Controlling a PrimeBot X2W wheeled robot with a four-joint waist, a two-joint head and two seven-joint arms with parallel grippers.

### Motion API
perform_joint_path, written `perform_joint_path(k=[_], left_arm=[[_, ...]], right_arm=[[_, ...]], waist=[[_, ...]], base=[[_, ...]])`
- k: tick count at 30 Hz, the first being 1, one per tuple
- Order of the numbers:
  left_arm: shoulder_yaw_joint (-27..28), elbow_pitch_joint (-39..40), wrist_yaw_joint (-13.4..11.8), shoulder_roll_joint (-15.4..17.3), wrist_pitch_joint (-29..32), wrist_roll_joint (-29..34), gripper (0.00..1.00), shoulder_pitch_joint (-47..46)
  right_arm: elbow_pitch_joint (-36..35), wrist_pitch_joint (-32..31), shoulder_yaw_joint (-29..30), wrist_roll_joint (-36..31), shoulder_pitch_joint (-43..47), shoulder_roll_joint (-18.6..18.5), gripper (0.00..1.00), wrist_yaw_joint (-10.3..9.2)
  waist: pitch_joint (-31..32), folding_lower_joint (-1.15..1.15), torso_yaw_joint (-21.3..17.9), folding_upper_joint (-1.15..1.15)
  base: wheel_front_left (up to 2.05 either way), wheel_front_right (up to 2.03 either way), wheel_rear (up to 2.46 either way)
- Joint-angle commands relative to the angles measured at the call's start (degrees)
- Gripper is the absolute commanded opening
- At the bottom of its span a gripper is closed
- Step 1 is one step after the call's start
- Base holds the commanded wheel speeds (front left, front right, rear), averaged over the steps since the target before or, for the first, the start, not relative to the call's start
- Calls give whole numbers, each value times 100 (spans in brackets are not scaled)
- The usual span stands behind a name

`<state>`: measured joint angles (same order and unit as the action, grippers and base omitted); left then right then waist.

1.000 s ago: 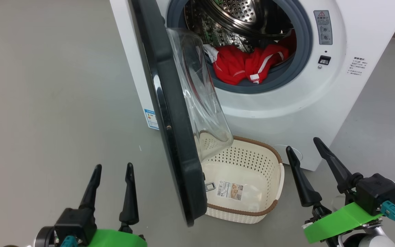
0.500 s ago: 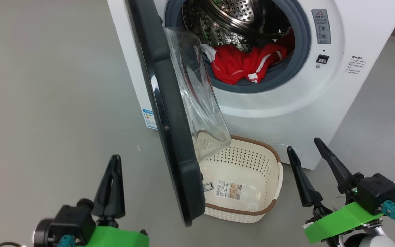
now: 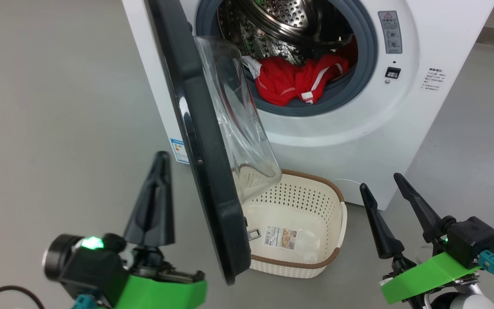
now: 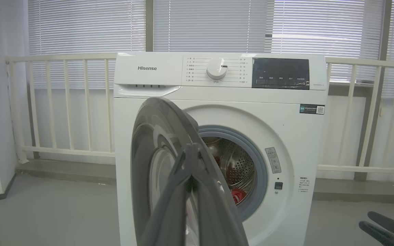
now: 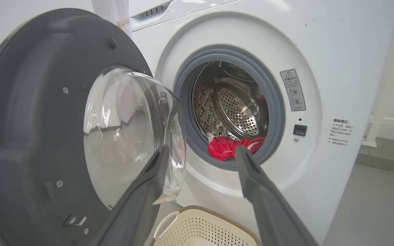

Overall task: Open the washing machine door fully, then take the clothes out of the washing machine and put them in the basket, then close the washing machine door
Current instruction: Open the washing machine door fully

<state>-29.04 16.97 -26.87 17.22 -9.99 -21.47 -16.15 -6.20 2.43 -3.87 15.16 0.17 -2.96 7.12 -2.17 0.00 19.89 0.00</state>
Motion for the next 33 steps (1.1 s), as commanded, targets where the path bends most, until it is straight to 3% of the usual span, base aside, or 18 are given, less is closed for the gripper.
perform_joint_path(k=[1, 14, 33], left_arm=[[72, 224, 76, 88, 91, 113, 0, -317], [-909, -39, 443, -328, 689, 77, 0, -550], [-948, -1277, 469, -427, 747, -198, 0, -460]], right_arm=[[-139, 1, -93, 74, -97, 8, 100, 36], [-130, -19, -89, 102, -187, 8, 100, 36], [-66, 14, -84, 202, -215, 8, 100, 36]], waist=[[-32, 0, -28, 0], [-132, 0, -183, 0], [-191, 0, -208, 0]], base=[[0, 0, 0], [0, 0, 0], [0, 0, 0]])
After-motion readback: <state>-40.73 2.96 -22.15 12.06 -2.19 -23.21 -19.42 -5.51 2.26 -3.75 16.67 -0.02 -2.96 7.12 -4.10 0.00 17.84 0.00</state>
